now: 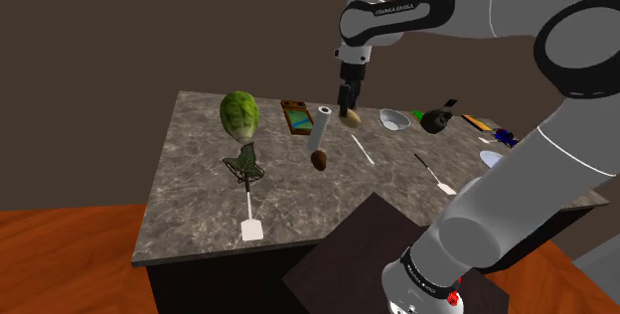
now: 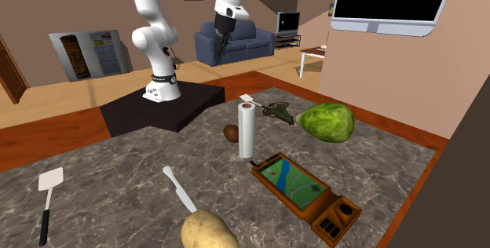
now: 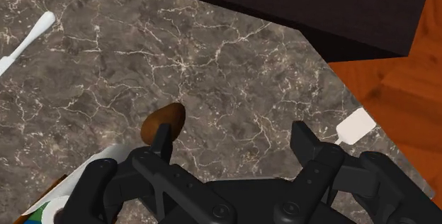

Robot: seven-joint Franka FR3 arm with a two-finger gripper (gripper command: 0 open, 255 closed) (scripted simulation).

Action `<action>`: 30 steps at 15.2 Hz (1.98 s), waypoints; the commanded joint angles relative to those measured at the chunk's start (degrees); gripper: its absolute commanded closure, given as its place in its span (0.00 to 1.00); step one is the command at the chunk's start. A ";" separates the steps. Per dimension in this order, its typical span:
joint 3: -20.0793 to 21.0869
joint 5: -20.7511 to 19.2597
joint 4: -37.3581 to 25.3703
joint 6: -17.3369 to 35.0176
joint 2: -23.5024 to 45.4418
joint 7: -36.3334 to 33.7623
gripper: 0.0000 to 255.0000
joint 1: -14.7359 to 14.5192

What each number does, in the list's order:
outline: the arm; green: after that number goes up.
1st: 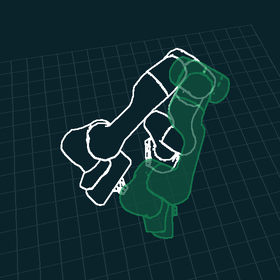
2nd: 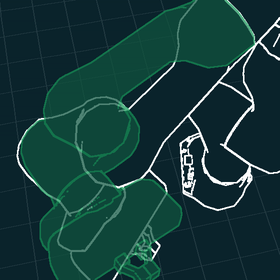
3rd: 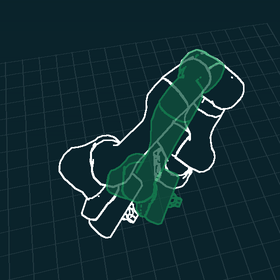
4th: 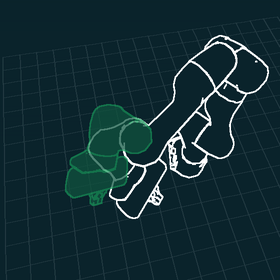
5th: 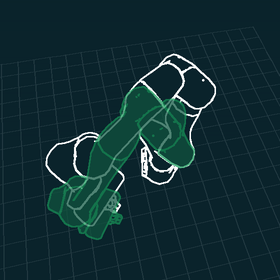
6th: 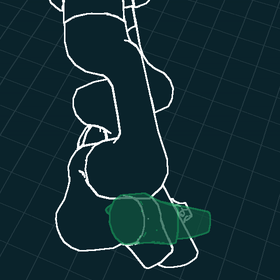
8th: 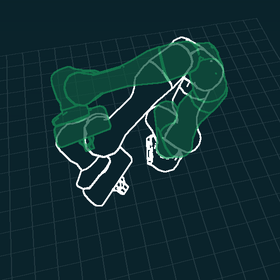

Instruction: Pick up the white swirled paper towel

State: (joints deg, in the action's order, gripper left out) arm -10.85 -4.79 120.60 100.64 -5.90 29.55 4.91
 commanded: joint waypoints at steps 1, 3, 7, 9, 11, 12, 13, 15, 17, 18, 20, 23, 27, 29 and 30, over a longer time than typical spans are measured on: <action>-1.05 0.00 -3.62 0.84 4.66 2.93 0.00 0.70; -1.65 0.32 -7.34 1.39 9.15 5.30 0.00 1.30; -2.37 1.26 -15.82 1.69 18.37 9.80 0.00 2.78; -2.49 1.81 -20.65 1.40 23.11 11.89 0.00 3.67; -2.47 2.34 -25.96 0.77 27.99 13.85 0.00 4.67; -2.42 2.61 -28.82 0.32 30.49 14.79 0.00 5.19; -2.35 2.86 -31.84 -0.23 33.04 15.69 0.00 5.74; -2.13 3.34 -38.44 -1.67 38.36 17.39 0.00 6.90; -1.83 3.76 -45.90 -3.63 43.98 18.93 0.00 8.13; -1.78 3.78 -45.49 -3.00 44.21 18.87 0.00 8.15; -1.71 3.84 -44.73 -1.77 44.69 18.77 0.00 8.16; -1.61 3.95 -43.73 0.03 45.51 18.63 0.00 8.19; -1.55 4.02 -43.27 0.95 45.98 18.55 0.00 8.21; -1.55 4.02 -43.27 0.97 45.99 18.55 1.00 8.21; -1.55 4.02 -43.29 0.95 46.00 18.55 1.00 8.21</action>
State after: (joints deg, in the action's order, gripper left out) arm -12.42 -0.78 77.30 101.58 40.07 48.10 13.12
